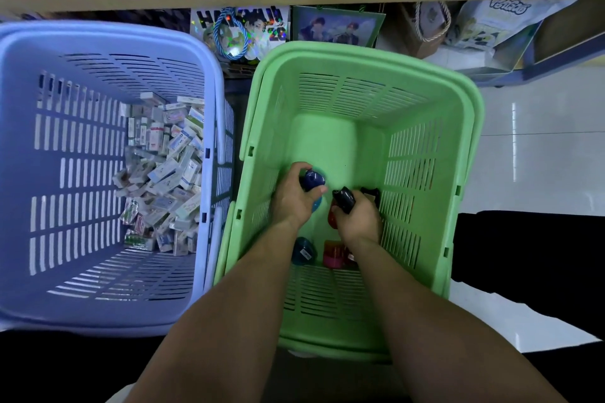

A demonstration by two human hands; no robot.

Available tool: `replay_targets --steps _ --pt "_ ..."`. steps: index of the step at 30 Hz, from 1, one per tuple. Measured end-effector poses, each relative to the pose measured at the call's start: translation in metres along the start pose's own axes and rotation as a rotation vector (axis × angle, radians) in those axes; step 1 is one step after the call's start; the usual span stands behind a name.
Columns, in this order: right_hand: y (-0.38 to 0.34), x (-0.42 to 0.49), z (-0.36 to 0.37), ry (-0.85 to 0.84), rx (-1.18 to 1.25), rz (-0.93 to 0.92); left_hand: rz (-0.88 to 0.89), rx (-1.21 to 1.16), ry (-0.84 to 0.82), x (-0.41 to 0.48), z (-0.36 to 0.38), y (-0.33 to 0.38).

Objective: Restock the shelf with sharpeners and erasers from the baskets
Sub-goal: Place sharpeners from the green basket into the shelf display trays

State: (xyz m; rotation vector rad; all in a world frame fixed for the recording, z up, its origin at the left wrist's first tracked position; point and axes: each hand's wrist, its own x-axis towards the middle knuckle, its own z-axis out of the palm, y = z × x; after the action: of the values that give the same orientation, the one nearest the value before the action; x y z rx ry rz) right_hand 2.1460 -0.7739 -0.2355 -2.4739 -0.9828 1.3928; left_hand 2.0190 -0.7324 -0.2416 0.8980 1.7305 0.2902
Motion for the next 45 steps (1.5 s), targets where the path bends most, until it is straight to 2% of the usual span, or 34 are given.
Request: replay_targets --steps 8,15,20,25,29,31,38,42,45 --pt "-0.042 0.013 -0.023 0.044 0.336 -0.012 -0.068 -0.247 -0.061 0.002 -0.002 0.021" --pt "-0.087 -0.013 -0.063 -0.014 0.612 -0.071 0.174 -0.266 -0.131 -0.024 -0.029 0.084" --pt "-0.132 -0.056 -0.106 -0.09 0.721 -0.266 0.249 -0.257 -0.134 -0.069 -0.062 0.145" --pt "-0.164 -0.111 -0.153 -0.284 0.863 -0.372 0.38 -0.265 -0.096 -0.129 -0.099 0.194" --pt "-0.173 -0.15 -0.185 -0.529 1.079 -0.342 0.499 -0.208 -0.082 -0.177 -0.132 0.209" --pt "-0.178 -0.17 -0.195 -0.598 1.088 -0.36 0.529 -0.199 -0.066 -0.197 -0.146 0.209" --pt "-0.192 -0.21 -0.192 -0.658 1.162 -0.377 0.619 -0.236 0.027 -0.23 -0.177 0.202" --pt "-0.194 -0.212 -0.175 -0.569 1.16 -0.421 0.7 -0.058 0.11 -0.221 -0.184 0.189" --pt "-0.193 -0.213 -0.167 -0.537 1.144 -0.459 0.694 -0.035 0.143 -0.215 -0.188 0.179"
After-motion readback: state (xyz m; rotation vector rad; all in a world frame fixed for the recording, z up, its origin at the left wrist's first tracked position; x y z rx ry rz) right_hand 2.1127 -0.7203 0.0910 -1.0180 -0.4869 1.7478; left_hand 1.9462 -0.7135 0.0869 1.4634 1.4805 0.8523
